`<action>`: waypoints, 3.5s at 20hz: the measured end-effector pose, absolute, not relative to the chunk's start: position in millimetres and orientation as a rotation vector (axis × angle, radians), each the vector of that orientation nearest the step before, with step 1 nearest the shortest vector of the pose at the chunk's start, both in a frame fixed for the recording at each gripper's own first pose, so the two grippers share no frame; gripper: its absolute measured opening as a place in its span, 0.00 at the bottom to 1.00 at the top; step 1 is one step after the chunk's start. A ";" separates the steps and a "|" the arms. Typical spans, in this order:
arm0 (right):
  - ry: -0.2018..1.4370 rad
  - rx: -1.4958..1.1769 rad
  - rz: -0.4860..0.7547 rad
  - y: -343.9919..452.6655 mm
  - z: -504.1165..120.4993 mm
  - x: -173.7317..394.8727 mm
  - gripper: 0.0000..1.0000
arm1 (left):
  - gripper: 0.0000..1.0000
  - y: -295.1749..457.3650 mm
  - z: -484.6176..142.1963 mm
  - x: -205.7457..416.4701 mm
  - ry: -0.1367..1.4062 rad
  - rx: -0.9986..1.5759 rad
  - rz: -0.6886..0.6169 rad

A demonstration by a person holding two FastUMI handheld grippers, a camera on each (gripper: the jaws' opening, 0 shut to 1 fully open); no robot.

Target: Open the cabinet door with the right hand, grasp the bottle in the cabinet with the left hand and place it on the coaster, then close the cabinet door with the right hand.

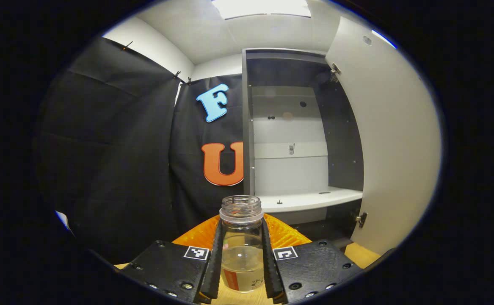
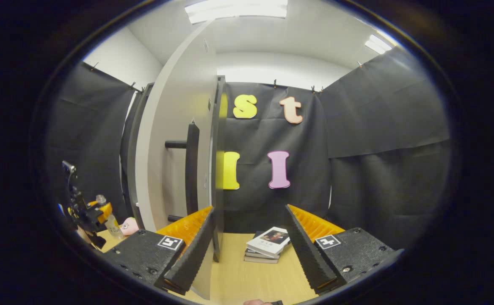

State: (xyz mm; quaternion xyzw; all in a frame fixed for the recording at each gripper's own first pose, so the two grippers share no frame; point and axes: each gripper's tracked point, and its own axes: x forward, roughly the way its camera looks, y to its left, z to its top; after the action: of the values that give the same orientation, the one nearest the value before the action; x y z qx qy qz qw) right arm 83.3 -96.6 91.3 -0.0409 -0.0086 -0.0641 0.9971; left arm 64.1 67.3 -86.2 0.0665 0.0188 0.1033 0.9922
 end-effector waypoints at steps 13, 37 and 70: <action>-0.032 -0.011 -0.134 -97.4 101.9 85.0 0.98 | 0.40 93.2 -208.8 -2.5 0.016 0.154 0.364; -0.001 -0.068 -0.182 -97.0 103.4 83.1 0.99 | 0.78 90.4 -260.2 -7.0 0.076 0.108 0.332; -0.045 -0.068 -0.024 -87.8 91.6 93.2 0.94 | 0.96 31.6 -39.8 5.5 0.115 0.076 0.139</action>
State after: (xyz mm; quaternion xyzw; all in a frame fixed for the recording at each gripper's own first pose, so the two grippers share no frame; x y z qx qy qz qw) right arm 93.2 -87.8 91.6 -0.0340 -0.0223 -0.0118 0.9991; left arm 5.5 31.6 -39.8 0.0378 0.0573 0.0693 0.9952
